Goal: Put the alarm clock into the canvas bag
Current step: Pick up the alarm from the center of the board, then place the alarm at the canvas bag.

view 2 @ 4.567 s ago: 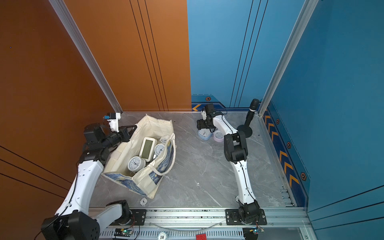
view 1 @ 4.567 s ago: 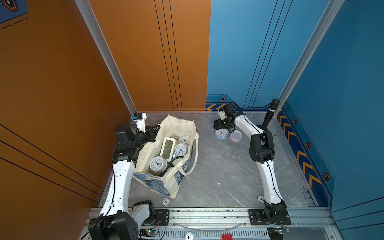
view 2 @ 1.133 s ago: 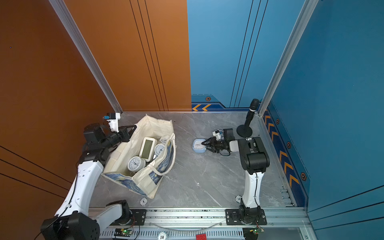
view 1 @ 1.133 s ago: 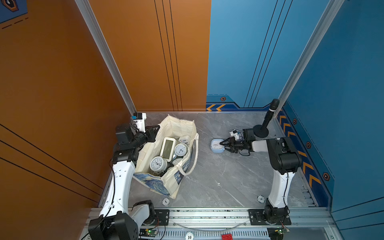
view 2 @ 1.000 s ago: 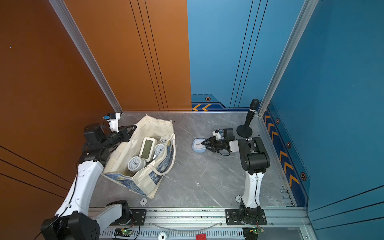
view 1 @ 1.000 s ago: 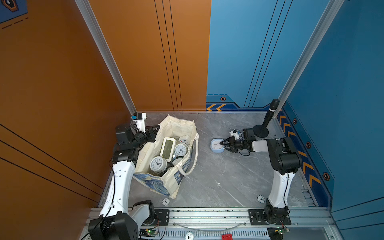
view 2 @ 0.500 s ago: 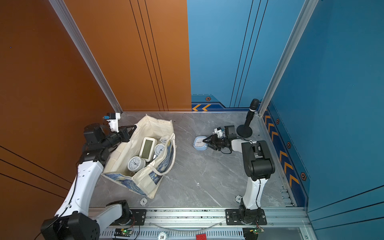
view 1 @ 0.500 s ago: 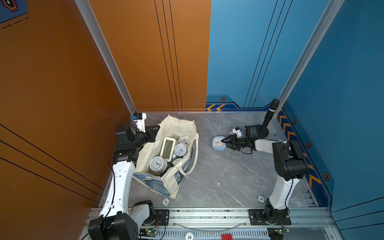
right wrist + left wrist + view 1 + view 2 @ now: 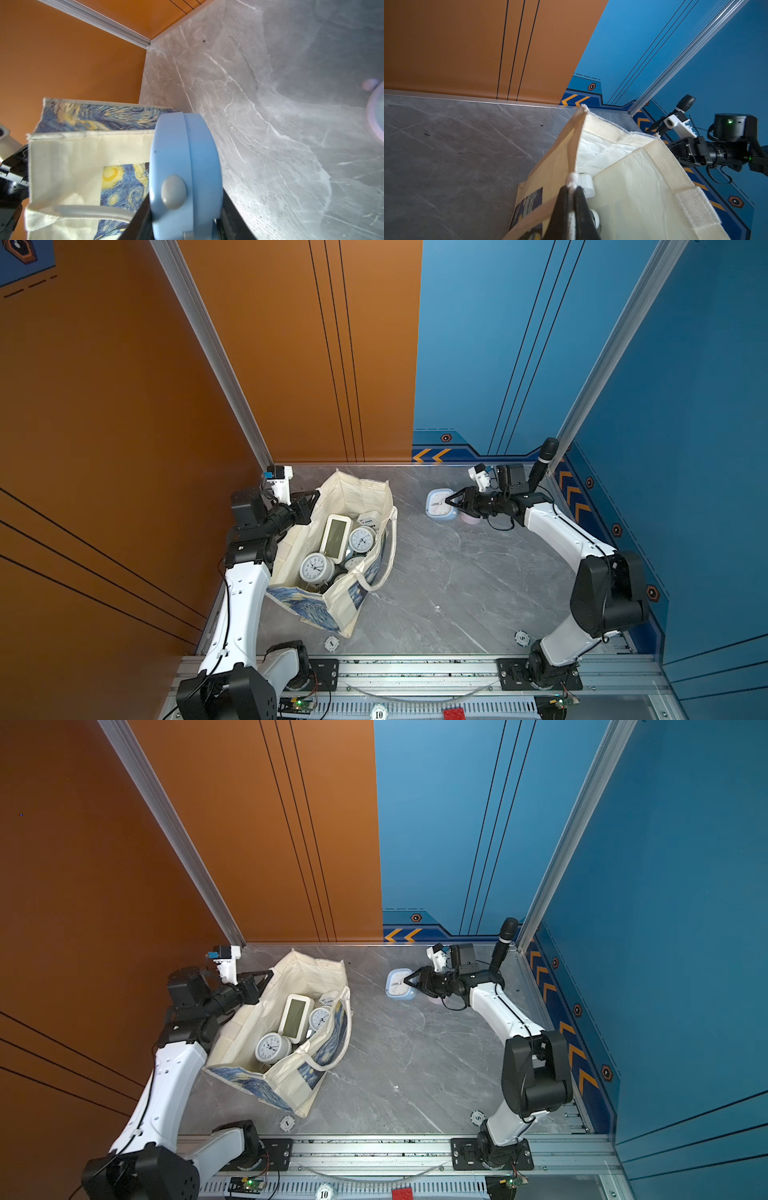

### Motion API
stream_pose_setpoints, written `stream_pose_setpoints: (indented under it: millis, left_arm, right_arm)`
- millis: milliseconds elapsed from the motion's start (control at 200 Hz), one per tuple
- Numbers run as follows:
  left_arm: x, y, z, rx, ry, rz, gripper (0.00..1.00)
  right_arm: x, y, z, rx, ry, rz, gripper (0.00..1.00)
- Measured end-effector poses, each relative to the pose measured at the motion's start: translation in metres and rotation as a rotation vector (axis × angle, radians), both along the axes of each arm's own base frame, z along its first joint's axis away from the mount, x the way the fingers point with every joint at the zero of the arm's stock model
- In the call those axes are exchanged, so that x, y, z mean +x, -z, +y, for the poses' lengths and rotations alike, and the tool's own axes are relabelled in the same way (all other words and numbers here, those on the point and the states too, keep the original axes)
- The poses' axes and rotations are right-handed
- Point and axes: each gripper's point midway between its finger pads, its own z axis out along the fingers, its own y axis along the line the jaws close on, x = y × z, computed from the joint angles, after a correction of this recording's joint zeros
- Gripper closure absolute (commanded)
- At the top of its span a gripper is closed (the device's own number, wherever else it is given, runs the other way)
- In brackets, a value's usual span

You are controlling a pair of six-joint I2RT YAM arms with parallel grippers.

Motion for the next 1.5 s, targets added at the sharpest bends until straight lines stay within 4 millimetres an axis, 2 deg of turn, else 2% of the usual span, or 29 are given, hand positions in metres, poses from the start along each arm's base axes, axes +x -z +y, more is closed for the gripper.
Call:
stream_pose_setpoints:
  millis: [290,531,731,876,981,1081,1336,1502]
  left_arm:
    - [0.0,0.0,0.0,0.0,0.0,0.0,1.0]
    - [0.0,0.0,0.0,0.0,0.0,0.0,1.0]
    - [0.0,0.0,0.0,0.0,0.0,0.0,1.0]
    - [0.0,0.0,0.0,0.0,0.0,-0.001,1.0]
    - [0.0,0.0,0.0,0.0,0.0,-0.001,1.0]
    - [0.0,0.0,0.0,0.0,0.0,-0.001,1.0]
    - [0.0,0.0,0.0,0.0,0.0,-0.001,1.0]
    - [0.0,0.0,0.0,0.0,0.0,0.0,1.0]
  right_arm:
    - [-0.019,-0.073,0.023,-0.033,-0.062,-0.171,0.73]
    - [-0.039,-0.133,0.051,-0.014,-0.122,-0.302,0.73]
    - [-0.06,-0.171,0.08,0.003,-0.186,-0.392,0.73]
    - [-0.076,-0.19,0.103,0.013,-0.237,-0.439,0.73]
    - [-0.081,-0.191,0.122,-0.001,-0.274,-0.453,0.73]
    - [-0.082,-0.185,0.144,-0.033,-0.307,-0.458,0.74]
    - [-0.086,-0.143,0.196,-0.266,-0.392,-0.49,0.74]
    - [-0.084,-0.118,0.217,-0.477,-0.432,-0.565,0.75]
